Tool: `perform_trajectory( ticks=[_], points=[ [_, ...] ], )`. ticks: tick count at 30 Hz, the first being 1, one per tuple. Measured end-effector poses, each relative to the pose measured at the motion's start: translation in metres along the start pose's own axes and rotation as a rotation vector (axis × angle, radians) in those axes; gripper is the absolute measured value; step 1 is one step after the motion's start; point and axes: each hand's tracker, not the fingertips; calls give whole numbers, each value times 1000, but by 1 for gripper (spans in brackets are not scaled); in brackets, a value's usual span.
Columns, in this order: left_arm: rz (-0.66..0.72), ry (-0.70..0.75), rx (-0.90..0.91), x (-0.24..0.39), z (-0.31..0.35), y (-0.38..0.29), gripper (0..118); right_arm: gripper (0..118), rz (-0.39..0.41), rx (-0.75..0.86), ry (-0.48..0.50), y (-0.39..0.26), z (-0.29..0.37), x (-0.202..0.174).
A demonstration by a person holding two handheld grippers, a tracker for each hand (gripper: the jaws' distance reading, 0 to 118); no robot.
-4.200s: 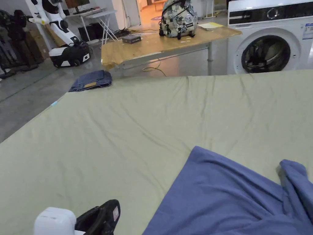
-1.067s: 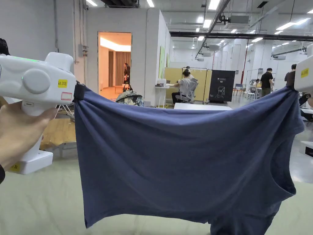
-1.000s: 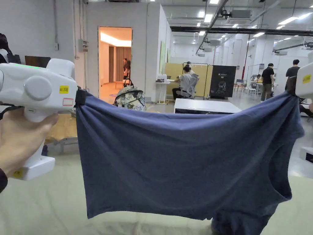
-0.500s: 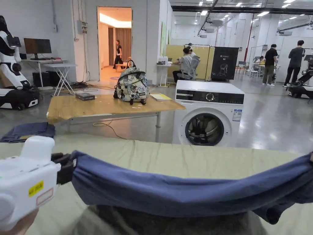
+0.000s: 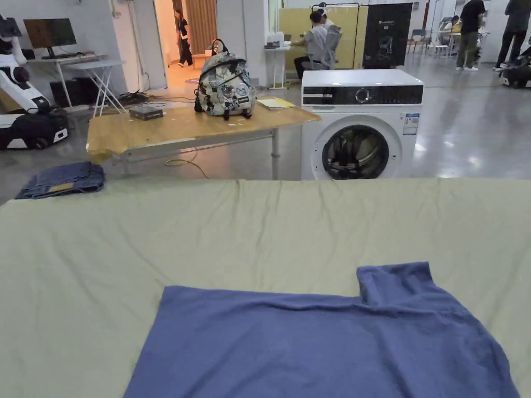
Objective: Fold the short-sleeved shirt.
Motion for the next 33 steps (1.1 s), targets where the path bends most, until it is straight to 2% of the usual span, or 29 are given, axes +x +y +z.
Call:
perform_trajectory(
  ticks=[2,3,5,6,8,9,11,14,17,18,19,20,21,22,27,30,32,33],
  points=[
    [-38,-26,-51,-3,-5,-6,0,5,-3,8,0,-14,-3,4],
    [-72,21,-64,-3,-9,-7,6,22,5,-34,3,-17,-4,6],
    [-92,53,-99,-6,-10,-6,36,71,17,-43,-39,-24,-3,9],
    [-34,16,-93,-9,-5,-3,53,79,23,-56,-42,-27,1,15],
    [45,-81,-32,-10,13,4,61,78,32,-48,-53,-31,10,22],
    [35,-83,6,-5,24,10,66,78,54,-20,-69,-31,17,22],
    [-18,-49,89,7,46,26,73,78,40,36,-118,-24,34,19],
    [-129,-39,215,39,74,53,74,78,83,137,-19,0,57,-6],
    [-203,-56,332,79,95,72,74,78,159,195,76,28,62,-43],
    [-230,-75,361,91,98,78,72,73,185,191,100,34,61,-57],
    [-232,-92,350,101,98,83,67,58,211,179,144,41,58,-69],
    [-241,-119,344,109,99,86,54,36,233,197,173,44,57,-79],
    [-255,-165,334,115,98,89,24,4,247,219,188,47,54,-90],
    [-241,-163,336,122,97,91,0,0,253,231,190,47,49,-100],
    [-271,-138,314,135,88,93,0,0,291,218,184,50,30,-124],
    [-283,-121,316,123,85,94,0,0,262,206,224,50,27,-121],
    [-235,-116,236,105,77,95,0,0,254,207,209,48,28,-119],
    [-180,-117,144,91,70,95,8,0,252,201,209,46,28,-114]
  ],
)
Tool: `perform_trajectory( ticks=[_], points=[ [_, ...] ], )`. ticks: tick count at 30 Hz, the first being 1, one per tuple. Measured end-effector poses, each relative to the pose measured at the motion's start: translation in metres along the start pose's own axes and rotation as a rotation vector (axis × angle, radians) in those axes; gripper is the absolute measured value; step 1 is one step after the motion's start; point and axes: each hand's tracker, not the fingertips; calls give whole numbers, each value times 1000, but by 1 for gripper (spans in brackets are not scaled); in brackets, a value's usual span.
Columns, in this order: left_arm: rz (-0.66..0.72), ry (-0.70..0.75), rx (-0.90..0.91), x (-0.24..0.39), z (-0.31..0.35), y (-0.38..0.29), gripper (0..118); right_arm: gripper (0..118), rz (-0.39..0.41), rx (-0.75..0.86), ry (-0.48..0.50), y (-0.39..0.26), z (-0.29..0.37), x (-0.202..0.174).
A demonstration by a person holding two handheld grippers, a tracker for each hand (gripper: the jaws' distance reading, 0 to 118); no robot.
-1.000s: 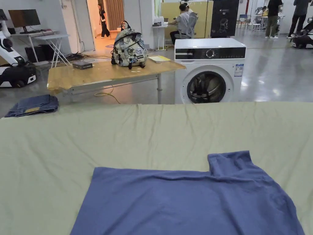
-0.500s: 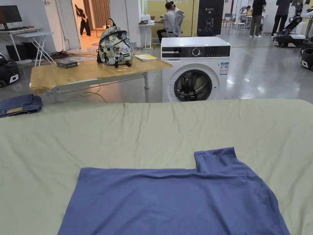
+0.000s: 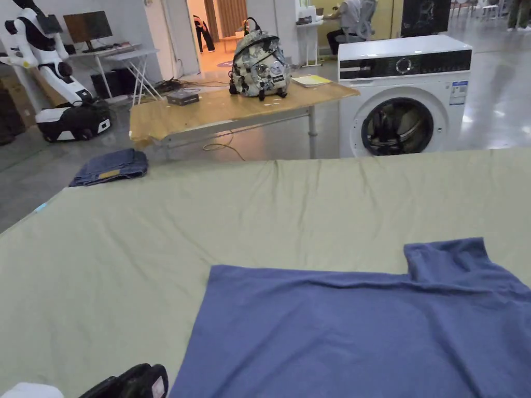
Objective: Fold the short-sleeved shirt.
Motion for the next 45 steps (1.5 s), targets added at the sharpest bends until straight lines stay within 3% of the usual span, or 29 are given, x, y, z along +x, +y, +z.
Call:
perform_trajectory(
  ticks=[3,5,8,10,11,13,14,19,20,21,22,23,27,30,34,36,37,41,43,45],
  points=[
    [82,74,-80,-39,-14,-35,73,0,-43,-30,6,-11,2,13],
    [99,157,-187,-59,-28,-57,74,0,-83,-63,-19,-18,1,21],
    [144,142,-276,-86,-51,-92,74,0,-130,-92,-26,-28,2,33],
    [189,134,-310,-86,-66,-108,71,0,-137,-109,-40,-32,3,38],
    [189,130,-353,-86,-74,-114,62,0,-134,-114,-49,-34,5,41],
    [170,201,-428,-85,-88,-127,18,0,-122,-130,-86,-37,10,45],
    [167,193,-435,-86,-89,-134,11,0,-119,-131,-102,-39,13,48],
    [112,200,-425,-70,-92,-134,5,0,-129,-164,-182,-52,26,66],
    [116,198,-430,-70,-94,-134,5,7,-139,-171,-197,-57,28,71],
    [114,198,-434,-70,-94,-134,5,40,-146,-181,-221,-59,31,71],
    [113,197,-437,-67,-90,-132,5,66,-156,-191,-229,-66,31,75],
    [113,195,-438,-67,-90,-132,5,76,-164,-228,-248,-73,30,80],
    [132,188,-438,-54,-86,-126,5,75,-222,-304,-274,-99,21,95],
    [142,190,-438,-47,-85,-121,5,71,-222,-313,-263,-115,7,101],
    [143,191,-441,-44,-83,-116,5,31,-260,-318,-201,-127,-4,100],
    [144,192,-441,-41,-82,-116,5,20,-224,-311,-202,-129,-6,95],
    [147,193,-441,-39,-82,-115,5,8,-207,-310,-189,-127,-5,93],
    [152,189,-435,-40,-77,-108,5,5,-200,-310,-184,-117,-1,91],
    [140,175,-346,-37,-63,-96,4,5,-194,-267,-175,-100,5,91],
    [154,83,-297,-35,-55,-73,4,5,-179,-222,-126,-78,2,95]
  ],
)
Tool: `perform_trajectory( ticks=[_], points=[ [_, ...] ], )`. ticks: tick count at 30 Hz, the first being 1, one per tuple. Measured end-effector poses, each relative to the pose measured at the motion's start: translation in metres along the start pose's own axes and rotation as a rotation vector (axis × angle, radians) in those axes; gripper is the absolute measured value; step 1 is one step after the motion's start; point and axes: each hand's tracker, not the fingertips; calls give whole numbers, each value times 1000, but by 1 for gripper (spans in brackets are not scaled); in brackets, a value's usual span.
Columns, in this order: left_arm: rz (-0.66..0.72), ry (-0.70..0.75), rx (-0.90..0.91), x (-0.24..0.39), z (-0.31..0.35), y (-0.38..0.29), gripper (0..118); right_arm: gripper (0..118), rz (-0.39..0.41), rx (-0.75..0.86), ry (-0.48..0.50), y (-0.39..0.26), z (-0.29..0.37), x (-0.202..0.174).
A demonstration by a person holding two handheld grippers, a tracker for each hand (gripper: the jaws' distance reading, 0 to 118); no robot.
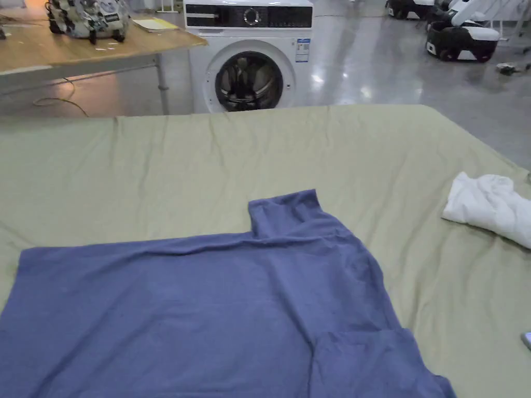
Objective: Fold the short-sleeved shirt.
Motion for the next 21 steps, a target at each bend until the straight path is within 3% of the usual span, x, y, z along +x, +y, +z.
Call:
perform_trajectory(
  ticks=[2,7,11,15,16,17,18,19,20,21],
  points=[
    [-32,35,30,-34,-13,15,4,5,65,11,10,27,-12,-4],
    [-84,-32,111,-34,-61,87,4,5,101,24,12,105,-84,-16],
    [-91,-39,25,-48,-127,127,4,5,85,-38,-6,146,-150,-31],
    [-77,15,-15,-51,-172,151,5,5,169,-118,-70,158,-202,-44],
    [-84,8,-11,-52,-176,153,12,6,172,-153,-71,155,-220,-37],
    [-118,34,-12,-49,-177,158,27,12,189,-187,-91,152,-226,-37],
    [-164,62,-2,-48,-178,160,55,32,208,-193,-109,149,-229,-36],
    [-199,57,13,-47,-174,162,71,54,217,-169,-120,147,-227,-32],
    [-222,38,20,-47,-165,164,77,70,208,-155,-119,144,-227,-21],
    [-246,14,50,-37,-152,163,77,71,183,-123,-101,146,-217,-15]
  ],
)
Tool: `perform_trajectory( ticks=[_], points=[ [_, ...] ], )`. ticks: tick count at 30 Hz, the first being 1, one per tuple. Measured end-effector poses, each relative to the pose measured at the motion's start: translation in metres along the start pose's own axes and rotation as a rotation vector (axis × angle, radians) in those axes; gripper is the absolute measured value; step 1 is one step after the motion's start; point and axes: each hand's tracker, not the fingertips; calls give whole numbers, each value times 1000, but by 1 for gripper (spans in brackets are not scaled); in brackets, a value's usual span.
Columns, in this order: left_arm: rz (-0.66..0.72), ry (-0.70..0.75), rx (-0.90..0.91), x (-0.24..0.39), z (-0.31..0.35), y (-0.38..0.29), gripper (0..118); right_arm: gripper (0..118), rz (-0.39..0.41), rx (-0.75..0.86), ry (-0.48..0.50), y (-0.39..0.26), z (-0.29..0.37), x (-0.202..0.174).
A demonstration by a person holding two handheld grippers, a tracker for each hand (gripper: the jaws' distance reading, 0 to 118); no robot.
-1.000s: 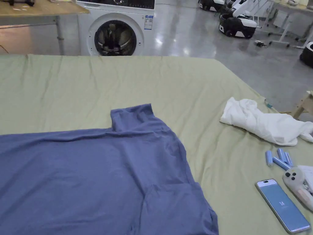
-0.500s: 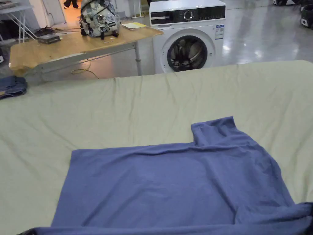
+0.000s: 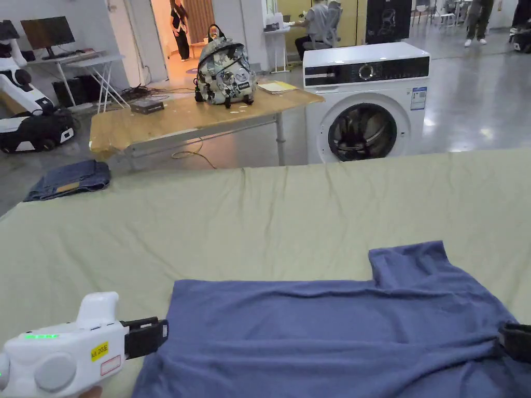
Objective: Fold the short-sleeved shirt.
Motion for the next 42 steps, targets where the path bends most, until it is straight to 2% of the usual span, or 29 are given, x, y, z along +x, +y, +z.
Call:
perform_trajectory(
  ticks=[3,4,8,9,10,11,12,14,15,19,23,26,27,29,30,33,34,35,36,38,40,42],
  points=[
    [-21,-31,142,16,57,-1,77,71,-92,134,54,-7,47,17],
    [-23,-17,183,33,85,-4,77,71,-100,185,91,-12,68,19],
    [-46,21,311,73,155,-32,77,70,-96,301,94,-41,149,2],
    [-49,38,341,83,165,-43,77,60,-105,305,74,-51,161,-4],
    [-56,50,375,96,175,-56,76,41,-123,330,58,-65,172,-9],
    [-55,57,372,105,180,-67,75,18,-123,340,85,-73,177,-13],
    [-49,59,362,116,186,-76,62,2,-123,335,95,-82,184,-20],
    [-60,46,343,131,196,-92,12,0,-101,331,78,-99,195,-34],
    [-50,44,309,137,198,-96,0,0,-70,315,76,-106,194,-37],
    [9,31,307,138,207,-108,0,0,-5,286,81,-121,200,-55],
    [82,32,276,114,193,-103,0,0,0,274,101,-120,199,-61],
    [163,10,151,78,155,-100,0,0,-18,275,139,-121,202,-60],
    [173,17,111,67,135,-99,17,0,-37,277,150,-121,201,-59],
    [181,58,26,45,96,-100,64,0,-58,256,169,-123,200,-56],
    [206,40,-19,33,77,-101,69,0,-60,253,163,-124,200,-56],
    [233,77,-111,31,38,-93,67,0,-68,237,152,-132,201,-48],
    [213,95,-156,29,26,-93,61,0,-70,232,138,-134,202,-45],
    [201,110,-166,29,19,-95,45,0,-71,222,132,-138,200,-41],
    [203,94,-216,31,4,-100,18,0,-72,209,124,-140,199,-37],
    [221,101,-205,38,-2,-105,3,0,-75,186,96,-140,194,-31],
    [190,111,-220,58,7,-101,3,0,-108,158,89,-128,188,-29],
    [58,160,-242,68,1,-101,3,2,-181,132,112,-111,169,-22]
  ],
)
